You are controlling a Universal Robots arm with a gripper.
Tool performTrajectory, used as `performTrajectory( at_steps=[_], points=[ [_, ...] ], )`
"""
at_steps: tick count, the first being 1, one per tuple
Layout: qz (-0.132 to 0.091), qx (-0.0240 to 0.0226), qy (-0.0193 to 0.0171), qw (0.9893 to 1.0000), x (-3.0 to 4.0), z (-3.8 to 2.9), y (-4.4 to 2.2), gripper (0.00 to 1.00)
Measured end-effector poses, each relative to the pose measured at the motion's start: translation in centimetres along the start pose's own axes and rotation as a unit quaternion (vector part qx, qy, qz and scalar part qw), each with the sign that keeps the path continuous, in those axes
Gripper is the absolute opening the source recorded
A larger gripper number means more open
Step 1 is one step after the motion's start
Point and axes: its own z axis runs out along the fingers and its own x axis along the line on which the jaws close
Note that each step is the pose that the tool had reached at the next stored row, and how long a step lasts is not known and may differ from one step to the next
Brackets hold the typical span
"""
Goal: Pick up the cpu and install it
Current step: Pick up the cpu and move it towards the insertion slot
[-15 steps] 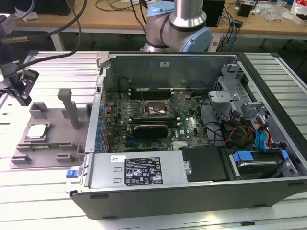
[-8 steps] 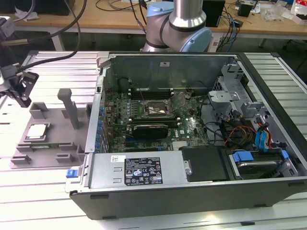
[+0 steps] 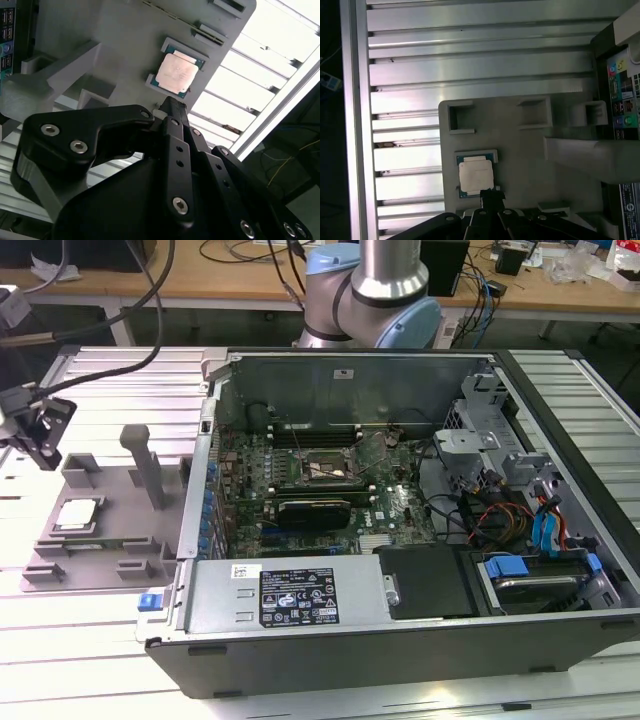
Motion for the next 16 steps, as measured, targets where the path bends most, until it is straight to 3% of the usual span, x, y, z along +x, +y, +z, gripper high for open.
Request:
performTrajectory(
  at_steps=[4, 16],
  points=[
    [0.000, -0.0001, -0.0001, 1.0000, 0.49, 0.73, -0.06, 0.11],
    [0.000, 0.0000, 0.0000, 1.0000, 0.77, 1.16, -0.11, 0.11]
  ],
)
